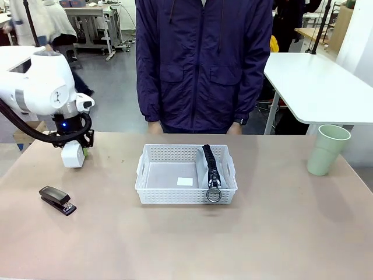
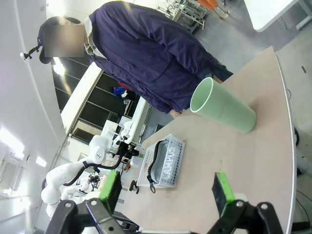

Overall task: Efficiently arrange items inside the basket to fit them all.
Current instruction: Pick up the Digital clock and place it inside the Organizing basket.

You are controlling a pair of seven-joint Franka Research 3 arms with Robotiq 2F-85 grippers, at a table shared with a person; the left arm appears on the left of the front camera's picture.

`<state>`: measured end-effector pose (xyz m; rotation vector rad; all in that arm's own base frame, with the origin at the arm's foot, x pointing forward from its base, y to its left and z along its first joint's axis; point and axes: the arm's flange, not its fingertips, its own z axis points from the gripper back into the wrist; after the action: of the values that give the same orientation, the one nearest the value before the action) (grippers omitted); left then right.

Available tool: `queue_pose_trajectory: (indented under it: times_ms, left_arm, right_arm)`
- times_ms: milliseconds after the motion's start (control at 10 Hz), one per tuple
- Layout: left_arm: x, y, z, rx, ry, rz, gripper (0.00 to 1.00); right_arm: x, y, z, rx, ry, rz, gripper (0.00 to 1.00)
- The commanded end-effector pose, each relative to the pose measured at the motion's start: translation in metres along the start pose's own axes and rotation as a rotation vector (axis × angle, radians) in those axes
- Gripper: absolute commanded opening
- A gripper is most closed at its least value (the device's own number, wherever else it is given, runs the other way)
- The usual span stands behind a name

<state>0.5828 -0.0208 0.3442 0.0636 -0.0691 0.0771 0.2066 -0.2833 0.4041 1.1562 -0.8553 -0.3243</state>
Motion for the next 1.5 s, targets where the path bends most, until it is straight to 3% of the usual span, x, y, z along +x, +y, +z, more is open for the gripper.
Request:
queue_pose_trajectory:
  times_ms: [0,200,300,500,700,800,1200,1300,1400]
  left_arm:
    - [-0.021,0.022,0.084,-0.05,0.003,-0.081,0.0]
    - [-0.072,0.035,0.138,-0.08,-0.02,-0.119,0.0]
    - [-0.098,0.039,0.142,-0.037,-0.036,-0.181,0.0]
    - [-0.152,0.053,0.134,0.001,-0.16,-0.226,0.0]
    - [-0.151,0.064,0.129,-0.105,-0.142,-0.169,0.0]
    - [-0.148,0.046,0.144,-0.011,-0.116,-0.203,0.0]
    - [-0.148,0.046,0.144,-0.011,-0.116,-0.203,0.0]
    - [-0.152,0.046,0.139,-0.027,-0.123,-0.205,0.52]
    - [-0.159,0.023,0.147,-0.082,-0.131,-0.228,0.52]
  right_arm:
    - [0.002,0.0,-0.001,0.015,-0.018,0.028,1.0]
    - [0.002,0.0,-0.001,0.015,-0.018,0.028,1.0]
    - [0.002,0.0,-0.001,0.015,-0.018,0.028,1.0]
    - [0.002,0.0,-0.001,0.015,-0.018,0.028,1.0]
    - [0.002,0.0,-0.001,0.015,-0.018,0.028,1.0]
    - [0.002,0.0,-0.001,0.015,-0.018,0.028,1.0]
    - [0.002,0.0,-0.001,0.015,-0.018,0.028,1.0]
    - [0.002,0.0,-0.001,0.015,-0.018,0.028,1.0]
    - [0.002,0.0,-0.001,0.015,-0.018,0.028,1.0]
